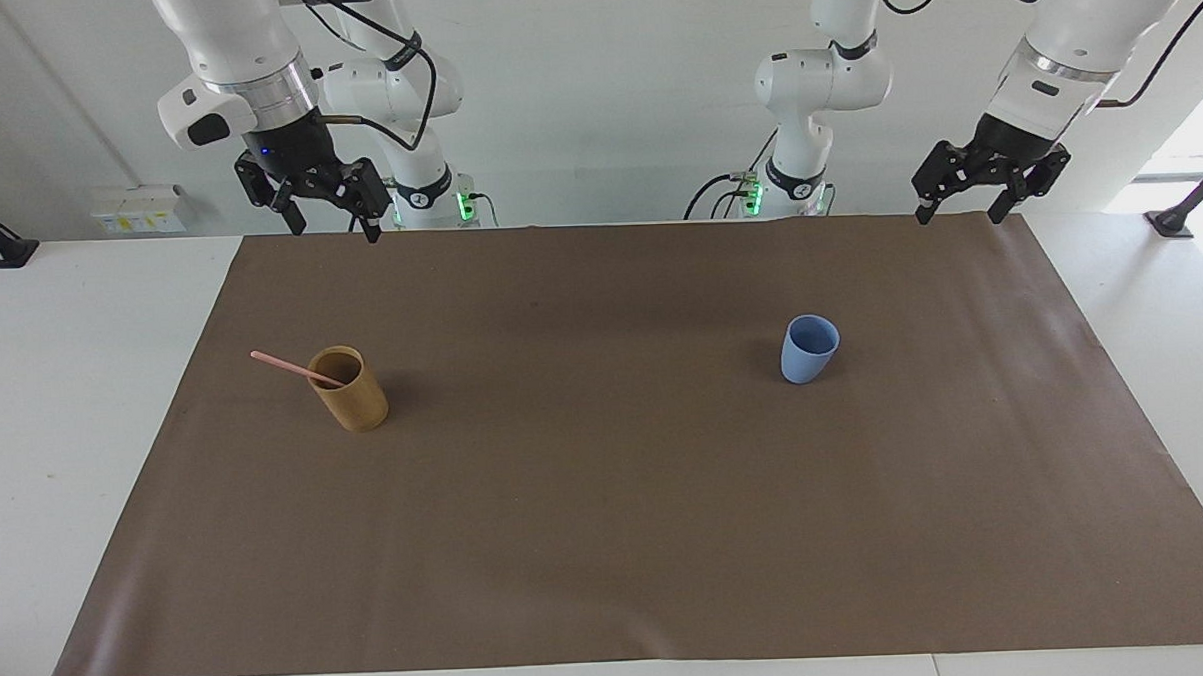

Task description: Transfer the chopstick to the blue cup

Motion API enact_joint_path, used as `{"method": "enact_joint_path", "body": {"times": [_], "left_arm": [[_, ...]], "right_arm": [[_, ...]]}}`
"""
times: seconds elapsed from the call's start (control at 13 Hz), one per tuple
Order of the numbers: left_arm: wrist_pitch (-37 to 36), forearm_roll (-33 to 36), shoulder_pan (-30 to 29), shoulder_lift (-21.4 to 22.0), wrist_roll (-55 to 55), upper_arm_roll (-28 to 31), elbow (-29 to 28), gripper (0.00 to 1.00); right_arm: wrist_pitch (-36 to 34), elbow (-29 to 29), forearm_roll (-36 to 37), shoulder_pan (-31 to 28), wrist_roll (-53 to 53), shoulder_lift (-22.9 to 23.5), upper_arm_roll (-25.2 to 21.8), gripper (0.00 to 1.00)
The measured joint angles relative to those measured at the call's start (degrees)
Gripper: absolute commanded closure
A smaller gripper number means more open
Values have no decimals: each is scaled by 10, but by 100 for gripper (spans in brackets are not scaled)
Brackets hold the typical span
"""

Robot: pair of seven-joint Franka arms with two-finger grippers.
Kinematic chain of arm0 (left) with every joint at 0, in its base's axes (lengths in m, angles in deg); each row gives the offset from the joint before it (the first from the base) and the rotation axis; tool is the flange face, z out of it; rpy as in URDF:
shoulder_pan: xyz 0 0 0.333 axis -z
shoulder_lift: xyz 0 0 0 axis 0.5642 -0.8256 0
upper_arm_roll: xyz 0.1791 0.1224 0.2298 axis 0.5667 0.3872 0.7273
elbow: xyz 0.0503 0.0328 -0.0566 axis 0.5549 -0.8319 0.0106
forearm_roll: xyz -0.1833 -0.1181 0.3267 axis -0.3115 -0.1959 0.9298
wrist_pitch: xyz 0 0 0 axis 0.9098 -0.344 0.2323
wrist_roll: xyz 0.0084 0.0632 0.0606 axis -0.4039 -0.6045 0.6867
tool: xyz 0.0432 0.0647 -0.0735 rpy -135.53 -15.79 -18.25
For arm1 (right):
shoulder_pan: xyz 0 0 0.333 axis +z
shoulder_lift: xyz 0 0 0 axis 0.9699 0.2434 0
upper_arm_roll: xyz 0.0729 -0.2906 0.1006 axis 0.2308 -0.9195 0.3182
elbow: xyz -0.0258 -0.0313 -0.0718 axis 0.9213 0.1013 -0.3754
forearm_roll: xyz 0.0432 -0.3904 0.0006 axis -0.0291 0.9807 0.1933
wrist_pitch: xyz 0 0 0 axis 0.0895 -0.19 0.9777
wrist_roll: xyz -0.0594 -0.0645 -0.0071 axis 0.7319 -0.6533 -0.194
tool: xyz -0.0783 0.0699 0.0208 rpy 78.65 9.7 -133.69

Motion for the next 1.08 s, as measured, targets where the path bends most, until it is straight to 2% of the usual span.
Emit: {"method": "enact_joint_path", "body": {"times": [1.08], "left_arm": [[-17,1,0,1,0,0,-1,0]], "right_arm": [[0,0,0,-1,0,0,0,0]]}}
